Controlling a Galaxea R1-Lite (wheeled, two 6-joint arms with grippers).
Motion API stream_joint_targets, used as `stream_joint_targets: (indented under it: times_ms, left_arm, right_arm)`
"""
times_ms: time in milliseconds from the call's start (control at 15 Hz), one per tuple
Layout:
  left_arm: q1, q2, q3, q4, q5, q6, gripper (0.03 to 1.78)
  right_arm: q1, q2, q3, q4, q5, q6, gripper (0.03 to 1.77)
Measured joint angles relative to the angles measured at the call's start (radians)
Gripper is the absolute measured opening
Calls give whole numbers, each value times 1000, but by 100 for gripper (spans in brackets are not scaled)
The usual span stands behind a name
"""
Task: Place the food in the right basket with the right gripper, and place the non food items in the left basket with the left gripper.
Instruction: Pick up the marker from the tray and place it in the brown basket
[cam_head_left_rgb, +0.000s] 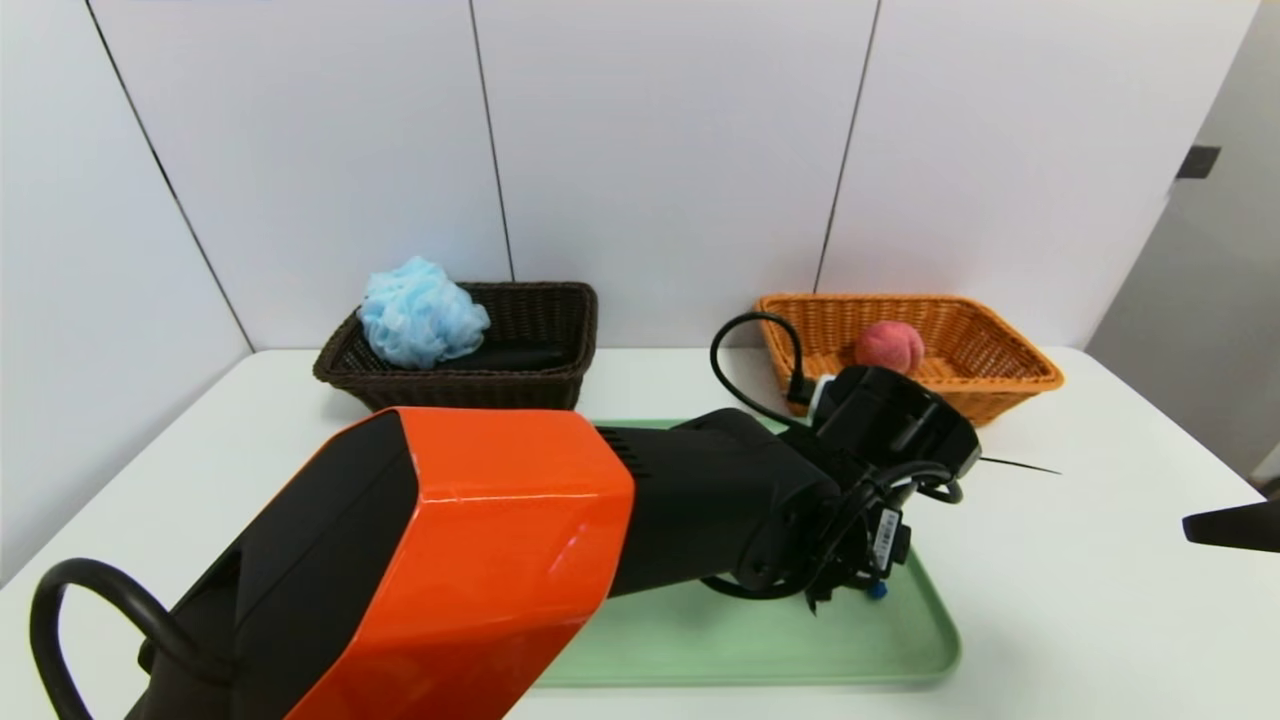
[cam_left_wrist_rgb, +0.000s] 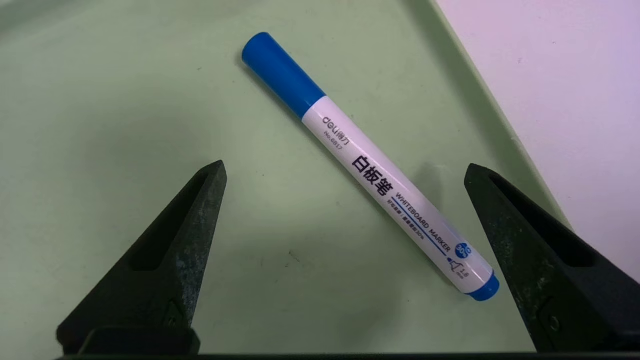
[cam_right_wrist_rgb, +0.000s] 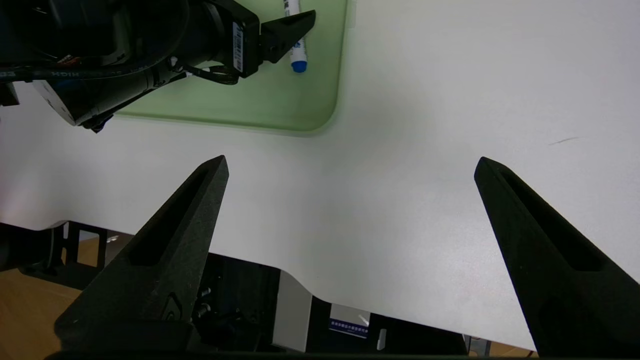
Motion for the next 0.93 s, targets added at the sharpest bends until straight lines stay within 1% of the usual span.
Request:
stream_joint_targets:
  times_ms: [933]
  left_arm:
    - [0, 22, -1, 4, -3, -6, 169]
  right_arm:
    - [0, -12, 1, 0, -1, 1, 169]
